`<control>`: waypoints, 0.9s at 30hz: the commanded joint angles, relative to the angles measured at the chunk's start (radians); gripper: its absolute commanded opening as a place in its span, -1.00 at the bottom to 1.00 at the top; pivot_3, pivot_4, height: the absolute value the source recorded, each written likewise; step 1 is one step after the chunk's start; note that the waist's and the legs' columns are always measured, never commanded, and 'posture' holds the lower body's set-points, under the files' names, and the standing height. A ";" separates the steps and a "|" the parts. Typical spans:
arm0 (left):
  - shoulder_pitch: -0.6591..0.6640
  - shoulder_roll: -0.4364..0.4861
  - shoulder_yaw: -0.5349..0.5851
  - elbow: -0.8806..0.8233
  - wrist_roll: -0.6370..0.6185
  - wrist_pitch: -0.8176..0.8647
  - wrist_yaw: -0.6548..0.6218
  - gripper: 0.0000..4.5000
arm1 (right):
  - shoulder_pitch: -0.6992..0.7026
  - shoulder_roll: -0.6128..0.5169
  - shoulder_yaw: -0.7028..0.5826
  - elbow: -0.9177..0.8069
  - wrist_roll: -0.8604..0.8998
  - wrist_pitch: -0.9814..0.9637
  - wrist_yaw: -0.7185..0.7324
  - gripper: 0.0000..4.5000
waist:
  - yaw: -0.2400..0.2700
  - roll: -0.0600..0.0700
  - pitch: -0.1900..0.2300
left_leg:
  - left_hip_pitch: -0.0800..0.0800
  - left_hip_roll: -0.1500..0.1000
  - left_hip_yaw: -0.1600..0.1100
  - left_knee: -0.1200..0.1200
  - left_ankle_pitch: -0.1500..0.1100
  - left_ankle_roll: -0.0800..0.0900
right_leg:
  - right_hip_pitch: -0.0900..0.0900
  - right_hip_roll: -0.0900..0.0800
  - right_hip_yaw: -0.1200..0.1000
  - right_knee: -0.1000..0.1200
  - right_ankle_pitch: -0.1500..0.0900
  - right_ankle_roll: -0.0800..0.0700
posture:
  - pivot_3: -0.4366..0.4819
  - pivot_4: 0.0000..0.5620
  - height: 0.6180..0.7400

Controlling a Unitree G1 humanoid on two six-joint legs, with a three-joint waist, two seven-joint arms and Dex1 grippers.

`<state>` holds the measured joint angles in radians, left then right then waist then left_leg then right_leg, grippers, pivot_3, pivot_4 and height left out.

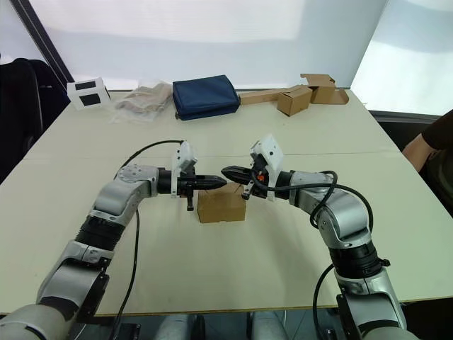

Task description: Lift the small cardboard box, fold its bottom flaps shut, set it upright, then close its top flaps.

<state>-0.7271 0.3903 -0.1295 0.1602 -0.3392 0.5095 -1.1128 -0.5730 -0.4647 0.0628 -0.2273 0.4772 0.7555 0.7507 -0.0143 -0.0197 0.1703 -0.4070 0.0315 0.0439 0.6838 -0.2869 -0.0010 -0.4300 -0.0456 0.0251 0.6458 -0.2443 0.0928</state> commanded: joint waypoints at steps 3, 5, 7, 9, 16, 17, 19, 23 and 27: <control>0.010 0.037 0.025 -0.106 -0.042 0.061 0.019 -1.00 | -0.022 0.010 -0.003 0.025 -0.006 -0.039 0.004 -1.00 | -0.001 0.000 0.000 | 0.000 0.000 0.000 0.000 0.000 0.000 | 0.000 0.000 0.000 0.000 0.000 0.000 | -0.05 -0.47 1.00; 0.044 0.052 0.003 -0.110 -0.015 0.050 0.032 -1.00 | -0.004 0.006 0.031 0.060 -0.034 -0.053 0.011 -1.00 | -0.002 0.000 0.000 | 0.000 0.000 0.000 0.000 0.000 0.000 | 0.000 0.000 0.000 0.000 0.000 0.000 | -0.05 -0.47 1.00; 0.072 0.060 -0.016 -0.104 0.005 0.037 0.040 -1.00 | 0.016 -0.001 0.066 0.082 -0.061 -0.065 0.022 -1.00 | -0.002 0.000 0.000 | 0.001 0.000 0.000 0.000 0.000 0.000 | 0.000 0.000 0.000 0.000 0.000 0.000 | -0.05 -0.47 1.00; 0.103 0.072 -0.043 -0.096 0.033 0.024 0.047 -1.00 | 0.042 -0.012 0.110 0.099 -0.098 -0.072 0.027 -1.00 | -0.001 0.000 0.000 | 0.000 0.000 0.000 0.000 0.000 0.000 | 0.000 0.000 0.000 0.000 0.000 0.000 | -0.05 -0.47 1.00; 0.167 0.098 -0.100 -0.085 0.096 -0.022 0.054 -1.00 | 0.074 -0.053 0.206 0.127 -0.207 -0.109 0.040 -1.00 | 0.001 0.000 -0.002 | 0.005 0.000 0.001 0.000 0.000 0.000 | 0.004 -0.001 0.000 0.000 -0.002 -0.003 | -0.05 -0.47 1.00; 0.167 0.098 -0.099 -0.087 0.095 -0.022 0.055 -1.00 | 0.075 -0.052 0.202 0.125 -0.206 -0.111 0.041 -1.00 | 0.001 0.000 -0.002 | 0.005 0.000 0.001 0.000 0.000 0.000 | 0.005 0.000 0.000 0.000 -0.002 -0.003 | -0.05 -0.47 1.00; 0.147 0.102 -0.062 -0.117 0.054 0.014 0.054 -1.00 | 0.062 -0.033 0.143 0.094 -0.154 -0.106 0.044 -1.00 | 0.001 0.000 -0.002 | 0.006 0.000 0.001 -0.001 0.000 0.000 | 0.005 0.000 0.000 0.000 -0.002 -0.003 | -0.05 -0.47 1.00; 0.137 0.135 0.043 -0.217 -0.051 0.094 0.051 -1.00 | 0.026 -0.030 -0.003 -0.042 0.011 -0.013 0.052 -1.00 | 0.000 0.000 0.000 | 0.001 0.001 0.000 0.000 0.000 0.000 | 0.001 0.000 0.000 0.000 -0.001 -0.002 | -0.05 -0.47 1.00; 0.171 0.206 0.130 -0.305 -0.116 0.119 0.047 -1.00 | 0.042 -0.095 -0.089 -0.136 0.100 0.081 0.061 -1.00 | -0.001 0.000 0.000 | -0.001 0.001 0.000 -0.001 0.000 0.000 | -0.002 0.000 0.000 0.001 0.000 0.000 | -0.05 -0.47 1.00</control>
<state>-0.5628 0.5755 -0.0522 -0.0915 -0.4120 0.6106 -1.0632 -0.5283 -0.5347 0.0211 -0.3033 0.5298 0.8079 0.8003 -0.0148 -0.0193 0.1703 -0.4076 0.0326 0.0435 0.6819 -0.2870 -0.0010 -0.4319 -0.0461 0.0250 0.6460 -0.2444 0.0926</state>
